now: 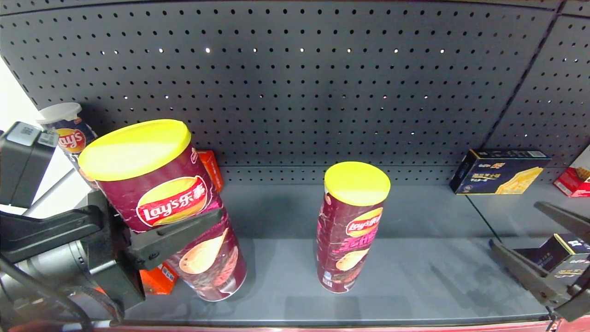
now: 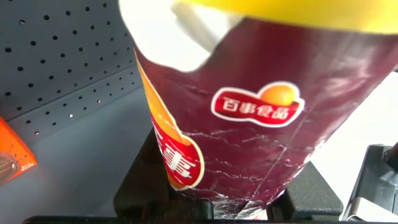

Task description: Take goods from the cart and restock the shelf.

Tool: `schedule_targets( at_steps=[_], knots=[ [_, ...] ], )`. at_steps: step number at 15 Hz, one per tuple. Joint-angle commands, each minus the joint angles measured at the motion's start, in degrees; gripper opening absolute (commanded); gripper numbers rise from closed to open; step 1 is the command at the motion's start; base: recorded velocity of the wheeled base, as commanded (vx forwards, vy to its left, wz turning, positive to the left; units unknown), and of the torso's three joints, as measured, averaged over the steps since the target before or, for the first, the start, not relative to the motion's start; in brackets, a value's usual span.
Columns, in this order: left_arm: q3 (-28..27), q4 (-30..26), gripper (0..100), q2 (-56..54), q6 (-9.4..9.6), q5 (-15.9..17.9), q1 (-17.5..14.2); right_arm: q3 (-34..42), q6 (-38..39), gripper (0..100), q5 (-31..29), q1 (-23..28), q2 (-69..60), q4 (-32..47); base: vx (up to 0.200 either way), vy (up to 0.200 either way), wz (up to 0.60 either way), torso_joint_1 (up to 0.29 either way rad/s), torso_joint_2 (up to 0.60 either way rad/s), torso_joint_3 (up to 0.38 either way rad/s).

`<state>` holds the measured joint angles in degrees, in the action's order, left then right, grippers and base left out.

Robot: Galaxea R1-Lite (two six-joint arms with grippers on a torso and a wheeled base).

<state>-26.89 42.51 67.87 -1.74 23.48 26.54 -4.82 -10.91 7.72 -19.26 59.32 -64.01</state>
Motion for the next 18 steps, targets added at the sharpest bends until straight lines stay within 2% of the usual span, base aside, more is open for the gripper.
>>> schedule_targets(
  at_steps=[1,2,6,8,10,11,18],
  knots=[
    [0.0,0.0,0,0.0,-0.01,0.0,0.0,1.3,0.1,100,-4.0,1.7,-9.4,3.2,0.000,0.000,0.00,0.000,0.00,0.000],
    [-0.1,0.0,0,0.0,0.07,0.1,0.2,3.1,0.2,100,-8.4,1.8,-17.5,10.0,0.000,0.000,0.00,0.000,0.00,0.000],
    [0.1,0.0,0,0.0,0.07,0.2,0.3,2.6,0.3,100,-14.7,1.9,-35.5,31.8,0.000,0.000,0.00,0.000,0.00,0.000],
    [-0.1,0.1,0,0.1,0.16,0.3,0.4,3.2,0.7,100,-14.8,1.5,-48.6,47.0,0.000,0.000,0.00,0.000,0.00,0.000],
    [0.1,0.1,0,0.1,0.16,0.3,0.4,4.8,4.3,100,-10.0,-1.8,-59.3,59.5,0.000,0.000,0.00,0.000,0.00,0.000],
    [0.0,0.1,0,0.1,0.16,0.3,0.5,4.7,6.0,100,-8.2,-2.6,-59.3,61.1,0.000,0.000,0.00,0.000,0.00,0.000],
    [0.0,0.1,0,0.1,0.16,0.2,1.3,4.8,6.9,100,-8.2,-3.2,-59.3,60.4,0.000,0.000,0.00,0.000,0.00,0.000]
  ],
)
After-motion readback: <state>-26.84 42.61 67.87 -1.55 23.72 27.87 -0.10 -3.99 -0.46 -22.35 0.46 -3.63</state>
